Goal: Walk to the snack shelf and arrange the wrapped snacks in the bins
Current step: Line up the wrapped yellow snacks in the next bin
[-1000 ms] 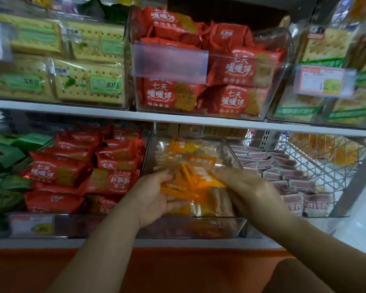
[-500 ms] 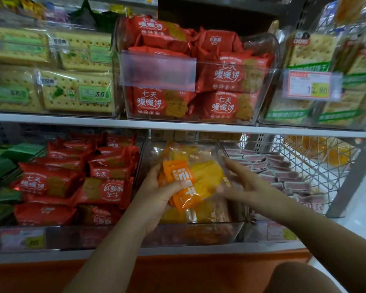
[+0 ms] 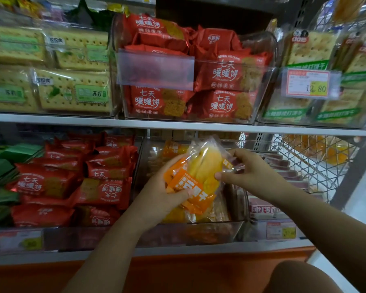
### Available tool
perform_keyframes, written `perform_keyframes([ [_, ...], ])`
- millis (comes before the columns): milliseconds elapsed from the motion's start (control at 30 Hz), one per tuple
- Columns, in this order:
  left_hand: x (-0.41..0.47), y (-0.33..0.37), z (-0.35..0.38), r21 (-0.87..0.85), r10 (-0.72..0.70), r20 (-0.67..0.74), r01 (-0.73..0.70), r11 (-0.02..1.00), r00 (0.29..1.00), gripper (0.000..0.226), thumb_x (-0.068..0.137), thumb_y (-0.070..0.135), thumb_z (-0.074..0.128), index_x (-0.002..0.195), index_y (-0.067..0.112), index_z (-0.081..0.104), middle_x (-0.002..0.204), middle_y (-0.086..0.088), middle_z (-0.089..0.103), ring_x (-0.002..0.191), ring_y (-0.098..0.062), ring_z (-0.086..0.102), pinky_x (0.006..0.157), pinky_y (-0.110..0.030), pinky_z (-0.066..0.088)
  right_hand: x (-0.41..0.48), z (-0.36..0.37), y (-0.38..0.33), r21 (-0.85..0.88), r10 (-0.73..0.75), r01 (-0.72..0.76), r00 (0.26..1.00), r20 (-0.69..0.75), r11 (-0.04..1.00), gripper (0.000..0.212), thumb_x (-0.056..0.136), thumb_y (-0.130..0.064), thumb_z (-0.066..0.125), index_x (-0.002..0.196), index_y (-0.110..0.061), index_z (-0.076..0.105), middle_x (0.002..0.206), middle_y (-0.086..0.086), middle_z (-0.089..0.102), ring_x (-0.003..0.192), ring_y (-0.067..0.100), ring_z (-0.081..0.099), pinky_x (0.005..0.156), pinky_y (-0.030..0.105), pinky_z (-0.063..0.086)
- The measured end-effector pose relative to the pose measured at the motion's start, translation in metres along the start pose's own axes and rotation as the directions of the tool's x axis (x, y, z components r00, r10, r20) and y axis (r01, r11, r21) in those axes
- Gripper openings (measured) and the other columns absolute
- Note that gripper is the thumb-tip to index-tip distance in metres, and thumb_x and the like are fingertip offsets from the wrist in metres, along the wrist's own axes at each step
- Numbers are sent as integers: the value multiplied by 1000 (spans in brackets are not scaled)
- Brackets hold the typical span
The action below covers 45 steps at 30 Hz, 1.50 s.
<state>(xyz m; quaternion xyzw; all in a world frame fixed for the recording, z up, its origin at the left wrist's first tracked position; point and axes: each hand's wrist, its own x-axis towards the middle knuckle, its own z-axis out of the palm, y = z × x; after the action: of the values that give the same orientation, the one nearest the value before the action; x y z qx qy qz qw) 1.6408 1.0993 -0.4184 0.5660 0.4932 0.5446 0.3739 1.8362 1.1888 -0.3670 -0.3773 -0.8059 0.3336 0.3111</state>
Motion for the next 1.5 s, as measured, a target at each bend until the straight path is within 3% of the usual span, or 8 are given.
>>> perform_keyframes([
  [133, -1, 1, 2, 53, 46, 48, -48, 997, 998, 65, 84, 4, 67, 129, 44, 43, 105, 15, 66, 98, -2, 63, 76, -17, 51, 1, -11, -5, 140, 29, -63, 972, 232, 988, 65, 71, -12, 78, 127, -22, 46, 123, 5, 60, 103, 24, 64, 89, 43, 54],
  [300, -1, -1, 5, 2, 21, 149, -21, 1000, 989, 69, 82, 7, 70, 135, 40, 39, 115, 14, 64, 106, -8, 62, 86, -28, 53, -1, -16, -11, 195, 75, -156, 926, 369, 968, 57, 66, -22, 75, 116, -26, 50, 109, 1, 69, 98, 19, 68, 89, 52, 51],
  [533, 5, 0, 3, -39, 58, -127, -64, 997, 990, 78, 75, 16, 75, 123, 61, 32, 121, 19, 56, 107, -5, 61, 77, -24, 55, -4, -1, -5, 261, -45, 14, 993, 113, 965, 34, 76, -10, 72, 106, -14, 57, 97, 5, 71, 87, 17, 70, 72, 29, 58],
  [733, 12, -8, 3, 396, 266, -237, -157, 905, 934, 71, 89, 14, 63, 136, 51, 24, 132, 21, 38, 120, 6, 41, 96, -11, 38, 3, 47, 25, 220, -69, 86, 994, -82, 972, 38, 72, -15, 77, 102, -25, 55, 96, -4, 69, 87, 5, 67, 75, 23, 55],
  [867, 14, -18, -1, 506, 259, -116, -168, 846, 959, 70, 90, 14, 60, 125, 61, 20, 130, 19, 25, 122, 2, 33, 84, 3, 34, 8, 62, 41, 294, -42, 63, 996, -78, 954, 45, 72, -14, 78, 109, -22, 53, 102, -4, 66, 92, 3, 65, 73, 16, 52],
  [1000, 9, -25, -7, 531, 76, 47, -89, 843, 996, 87, 87, 19, 65, 115, 75, 5, 135, 30, 6, 123, -4, 29, 89, -17, 45, 5, 61, 52, 314, -62, 44, 997, 49, 948, 69, 64, -27, 82, 121, -29, 45, 119, -4, 60, 109, 11, 61, 85, 30, 54],
  [1367, 11, -13, -3, 581, 364, -126, -229, 781, 923, 75, 85, 21, 67, 119, 67, 18, 120, 22, 21, 108, 12, 29, 78, 7, 32, 11, 37, 22, 269, -216, 220, 975, -45, 938, 62, 67, 10, 75, 108, -29, 51, 98, -18, 68, 94, 5, 67, 78, 19, 53],
  [1500, 13, -9, 9, 492, 367, -117, -267, 829, 923, 78, 82, 20, 71, 118, 69, 23, 117, 26, 25, 113, 7, 34, 90, -12, 43, -5, 21, 15, 280, -270, 245, 961, 55, 928, 70, 71, 8, 73, 123, -29, 45, 108, -9, 65, 101, 9, 65, 82, 21, 53],
])
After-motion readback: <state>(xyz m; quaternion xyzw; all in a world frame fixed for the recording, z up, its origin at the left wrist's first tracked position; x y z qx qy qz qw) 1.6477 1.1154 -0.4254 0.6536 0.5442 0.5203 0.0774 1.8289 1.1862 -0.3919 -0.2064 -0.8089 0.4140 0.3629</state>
